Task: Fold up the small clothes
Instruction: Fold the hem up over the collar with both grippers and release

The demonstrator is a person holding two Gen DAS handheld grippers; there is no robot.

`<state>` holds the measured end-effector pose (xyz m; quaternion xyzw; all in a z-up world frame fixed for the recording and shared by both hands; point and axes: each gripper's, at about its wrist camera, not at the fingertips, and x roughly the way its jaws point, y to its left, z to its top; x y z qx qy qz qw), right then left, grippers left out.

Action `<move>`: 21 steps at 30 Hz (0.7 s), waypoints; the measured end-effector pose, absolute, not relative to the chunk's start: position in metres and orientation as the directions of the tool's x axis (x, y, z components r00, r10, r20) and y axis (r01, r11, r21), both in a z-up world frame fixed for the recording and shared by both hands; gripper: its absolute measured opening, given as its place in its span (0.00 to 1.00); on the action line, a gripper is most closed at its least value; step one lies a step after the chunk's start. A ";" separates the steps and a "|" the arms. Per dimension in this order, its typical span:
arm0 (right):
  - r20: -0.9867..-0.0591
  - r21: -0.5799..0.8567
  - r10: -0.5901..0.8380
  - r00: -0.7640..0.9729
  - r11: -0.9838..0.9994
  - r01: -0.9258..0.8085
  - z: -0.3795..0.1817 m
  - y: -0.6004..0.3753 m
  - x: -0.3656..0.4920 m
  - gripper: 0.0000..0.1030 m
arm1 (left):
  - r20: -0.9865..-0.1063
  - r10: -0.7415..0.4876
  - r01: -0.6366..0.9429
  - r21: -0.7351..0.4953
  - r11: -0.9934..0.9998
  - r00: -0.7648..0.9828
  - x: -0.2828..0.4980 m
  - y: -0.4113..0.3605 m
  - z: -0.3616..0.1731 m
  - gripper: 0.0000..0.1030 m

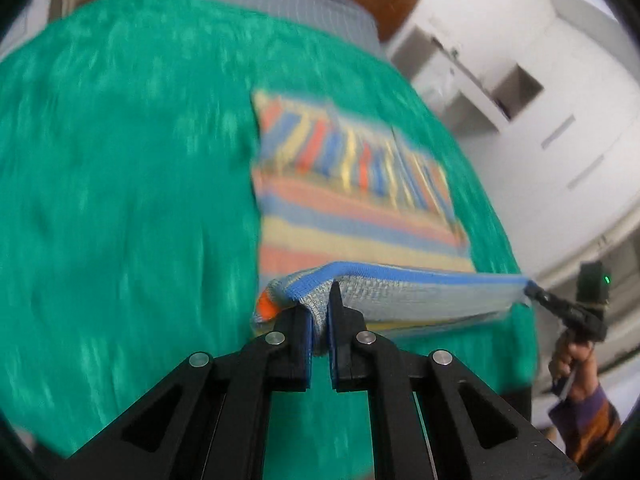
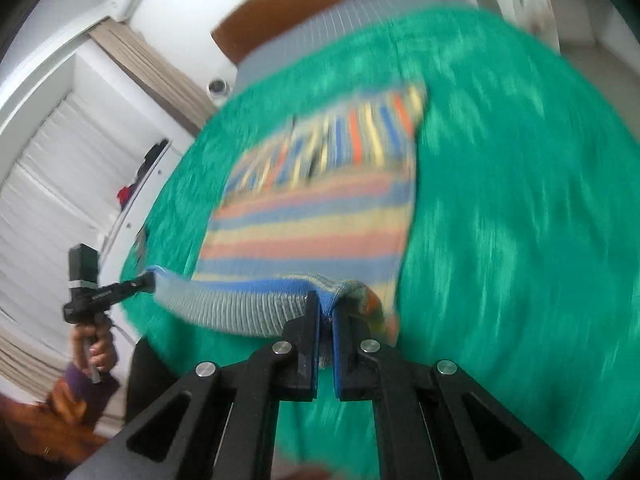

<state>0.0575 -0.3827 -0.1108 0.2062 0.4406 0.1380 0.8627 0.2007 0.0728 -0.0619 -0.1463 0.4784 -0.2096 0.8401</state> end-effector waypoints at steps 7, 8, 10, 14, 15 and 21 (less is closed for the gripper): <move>-0.665 0.443 0.349 0.660 0.896 -0.028 -0.112 -0.397 0.214 0.05 | -0.770 -0.398 0.112 -0.397 0.911 0.498 0.351 0.045 -0.082 0.04; -0.668 0.445 0.344 0.659 0.895 -0.016 -0.116 -0.400 0.236 0.05 | -0.779 -0.389 0.101 -0.393 0.914 0.492 0.372 0.041 -0.087 0.04; -0.669 0.458 0.340 0.661 0.889 0.006 -0.122 -0.406 0.269 0.05 | -0.793 -0.371 0.080 -0.382 0.921 0.483 0.401 0.037 -0.095 0.04; -0.688 0.463 0.318 0.652 0.884 0.057 -0.147 -0.425 0.345 0.05 | -0.817 -0.330 0.044 -0.352 0.935 0.473 0.462 0.022 -0.111 0.11; -0.692 0.471 0.319 0.647 0.879 0.070 -0.150 -0.430 0.354 0.08 | -0.831 -0.285 0.012 -0.318 0.948 0.478 0.475 0.020 -0.114 0.28; -0.691 0.454 0.228 0.686 0.876 0.165 -0.154 -0.453 0.359 0.37 | -0.784 -0.272 -0.001 -0.328 0.945 0.558 0.470 0.045 -0.094 0.77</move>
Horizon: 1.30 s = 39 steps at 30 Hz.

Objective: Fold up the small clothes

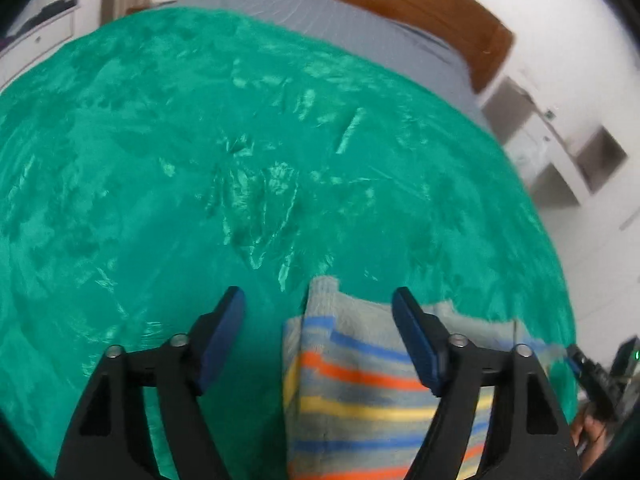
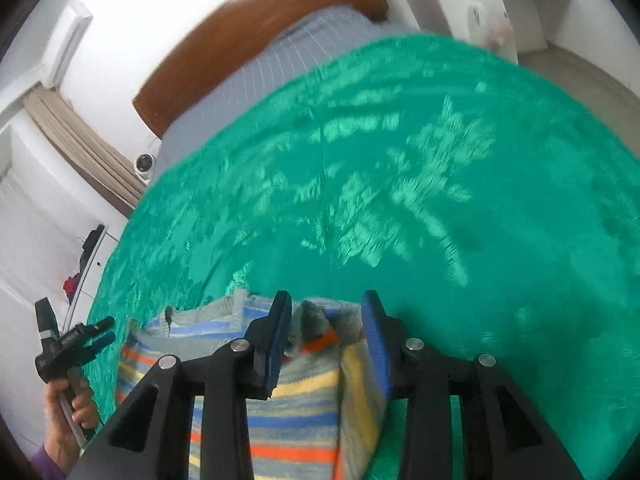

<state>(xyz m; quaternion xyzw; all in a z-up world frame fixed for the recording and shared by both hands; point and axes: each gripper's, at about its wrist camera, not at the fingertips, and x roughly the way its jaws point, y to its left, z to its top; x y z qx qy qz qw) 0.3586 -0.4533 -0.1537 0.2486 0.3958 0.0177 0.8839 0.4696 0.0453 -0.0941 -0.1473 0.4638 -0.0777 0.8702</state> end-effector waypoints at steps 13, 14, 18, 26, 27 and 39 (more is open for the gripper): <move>-0.848 0.278 0.199 0.492 0.956 0.093 -0.181 -0.394 0.390 0.34 | -0.886 -0.195 0.202 -0.119 0.972 0.421 0.369 0.037 -0.136 0.79; -0.838 0.285 0.198 0.508 0.953 0.098 -0.174 -0.398 0.380 0.34 | -0.878 -0.214 0.194 -0.142 0.971 0.427 0.359 0.044 -0.132 0.80; -0.818 0.316 0.274 0.506 0.949 -0.002 -0.145 -0.394 0.310 0.55 | -0.865 -0.242 0.199 -0.169 0.965 0.439 0.323 0.056 -0.129 0.85; -0.893 0.363 0.318 0.319 0.927 0.092 -0.197 -0.397 0.229 0.08 | -0.898 -0.141 0.211 -0.056 0.976 0.416 0.315 0.036 -0.147 0.80; -0.892 0.360 0.311 0.327 0.928 0.100 -0.198 -0.399 0.225 0.08 | -0.901 -0.130 0.206 -0.046 0.977 0.413 0.313 0.038 -0.148 0.80; -0.806 0.384 0.276 0.524 0.917 0.107 -0.175 -0.407 0.178 0.58 | -0.862 -0.086 0.196 0.015 0.981 0.500 0.263 0.042 -0.110 0.84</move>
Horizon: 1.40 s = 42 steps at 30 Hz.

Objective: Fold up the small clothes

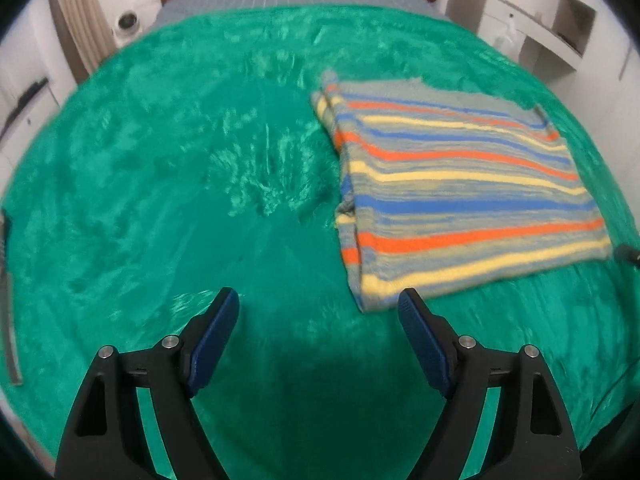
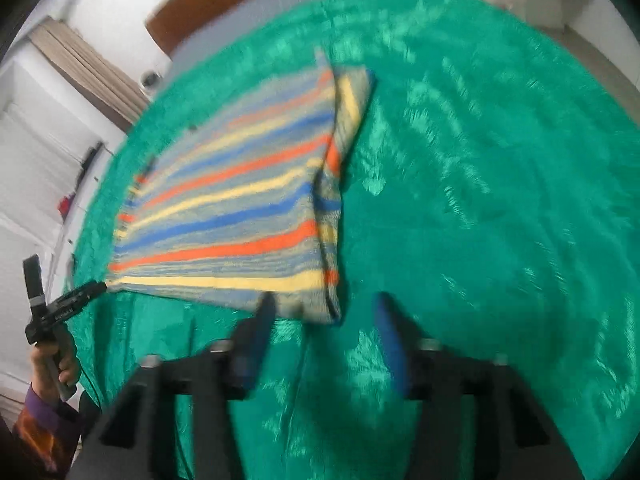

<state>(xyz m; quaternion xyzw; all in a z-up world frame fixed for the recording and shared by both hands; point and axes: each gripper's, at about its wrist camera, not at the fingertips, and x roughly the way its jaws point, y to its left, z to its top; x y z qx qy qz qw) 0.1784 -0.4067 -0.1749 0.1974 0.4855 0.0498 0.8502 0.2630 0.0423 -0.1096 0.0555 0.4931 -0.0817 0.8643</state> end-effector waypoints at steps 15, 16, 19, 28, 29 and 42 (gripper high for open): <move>-0.689 0.243 0.045 0.723 0.955 0.172 -0.197 -0.419 0.103 0.75 | -0.771 -0.054 0.081 -0.003 0.997 0.634 0.232 0.018 -0.167 0.96; -0.685 0.252 0.053 0.726 0.953 0.168 -0.203 -0.420 0.102 0.76 | -0.745 -0.066 0.081 -0.016 0.997 0.664 0.227 0.020 -0.168 0.96; -0.627 0.299 0.084 0.775 0.944 0.140 -0.213 -0.427 0.095 0.77 | -0.731 -0.074 0.087 -0.020 0.996 0.678 0.226 0.021 -0.170 0.98; -0.597 0.302 0.083 0.798 0.945 0.127 -0.218 -0.427 0.093 0.78 | -0.721 -0.074 0.089 -0.017 0.996 0.689 0.224 0.020 -0.175 1.00; -0.597 0.298 0.080 0.798 0.946 0.128 -0.218 -0.426 0.093 0.78 | -0.721 -0.075 0.089 -0.019 0.996 0.689 0.224 0.020 -0.175 1.00; -0.605 0.284 0.067 0.793 0.949 0.136 -0.220 -0.422 0.097 0.78 | -0.719 -0.073 0.088 -0.016 0.996 0.691 0.224 0.018 -0.175 1.00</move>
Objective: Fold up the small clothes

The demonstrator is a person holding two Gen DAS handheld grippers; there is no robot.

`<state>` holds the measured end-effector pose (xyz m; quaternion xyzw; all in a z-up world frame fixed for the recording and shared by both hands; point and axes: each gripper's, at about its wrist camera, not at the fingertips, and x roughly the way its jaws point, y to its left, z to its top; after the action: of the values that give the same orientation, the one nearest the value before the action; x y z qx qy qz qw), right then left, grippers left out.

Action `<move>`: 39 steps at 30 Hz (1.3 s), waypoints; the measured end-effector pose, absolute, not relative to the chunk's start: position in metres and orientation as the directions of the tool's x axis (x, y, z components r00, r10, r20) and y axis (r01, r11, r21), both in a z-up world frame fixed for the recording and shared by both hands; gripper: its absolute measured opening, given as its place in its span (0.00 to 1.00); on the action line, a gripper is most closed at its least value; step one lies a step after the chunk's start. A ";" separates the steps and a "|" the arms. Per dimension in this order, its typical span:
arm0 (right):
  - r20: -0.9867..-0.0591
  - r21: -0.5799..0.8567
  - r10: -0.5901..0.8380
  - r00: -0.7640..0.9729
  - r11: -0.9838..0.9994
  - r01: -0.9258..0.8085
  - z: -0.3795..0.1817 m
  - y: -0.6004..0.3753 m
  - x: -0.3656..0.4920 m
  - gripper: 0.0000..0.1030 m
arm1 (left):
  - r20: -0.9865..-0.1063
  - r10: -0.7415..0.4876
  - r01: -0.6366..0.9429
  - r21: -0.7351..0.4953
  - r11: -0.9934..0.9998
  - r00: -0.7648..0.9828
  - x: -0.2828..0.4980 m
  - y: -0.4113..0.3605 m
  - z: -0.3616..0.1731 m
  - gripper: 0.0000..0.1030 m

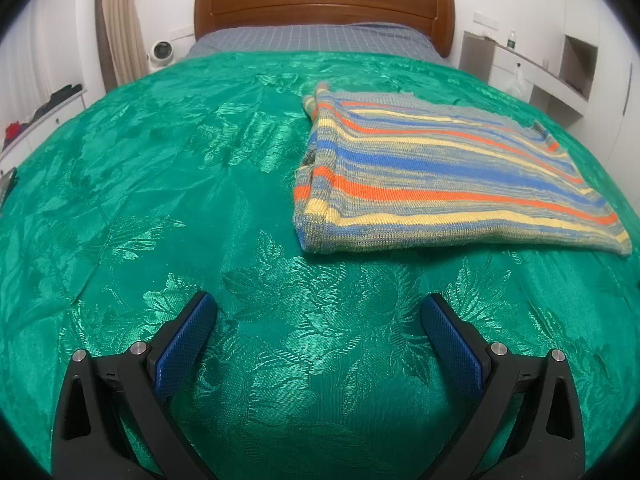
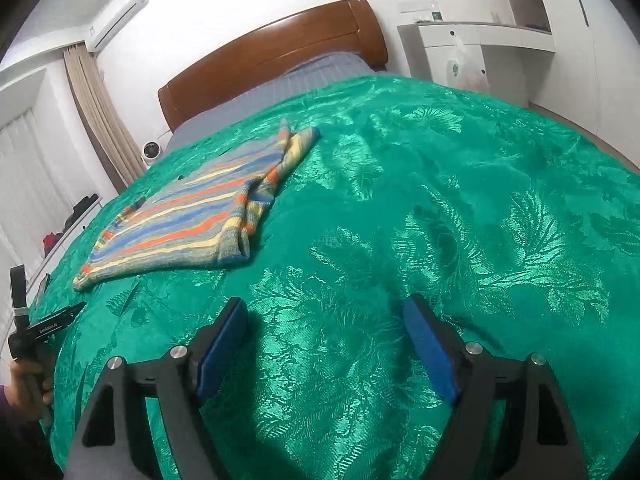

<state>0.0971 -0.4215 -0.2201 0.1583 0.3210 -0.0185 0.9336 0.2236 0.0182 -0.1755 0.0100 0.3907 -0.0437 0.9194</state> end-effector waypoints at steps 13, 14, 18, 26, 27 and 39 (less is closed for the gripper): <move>-0.606 0.282 0.066 0.793 0.950 0.137 -0.220 -0.421 0.097 0.78 | -0.717 -0.075 0.089 -0.019 0.996 0.693 0.224 0.018 -0.176 1.00; -0.606 0.282 0.066 0.793 0.950 0.137 -0.220 -0.421 0.098 0.78 | -0.717 -0.075 0.089 -0.019 0.996 0.693 0.224 0.018 -0.176 1.00; -0.606 0.281 0.065 0.793 0.950 0.137 -0.220 -0.421 0.097 0.78 | -0.716 -0.075 0.088 -0.019 0.996 0.694 0.223 0.018 -0.175 1.00; -0.601 0.288 0.068 0.796 0.948 0.136 -0.221 -0.422 0.097 0.78 | -0.715 -0.074 0.088 -0.018 0.996 0.695 0.224 0.017 -0.175 1.00; -0.601 0.287 0.067 0.796 0.948 0.137 -0.221 -0.422 0.097 0.78 | -0.715 -0.074 0.088 -0.018 0.996 0.695 0.224 0.017 -0.175 1.00; -0.602 0.286 0.067 0.796 0.948 0.137 -0.221 -0.422 0.097 0.78 | -0.715 -0.074 0.087 -0.018 0.996 0.695 0.223 0.018 -0.175 1.00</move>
<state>0.0972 -0.4224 -0.2212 0.1597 0.3189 -0.0187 0.9341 0.2231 0.0176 -0.1753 0.0087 0.3881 -0.0438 0.9206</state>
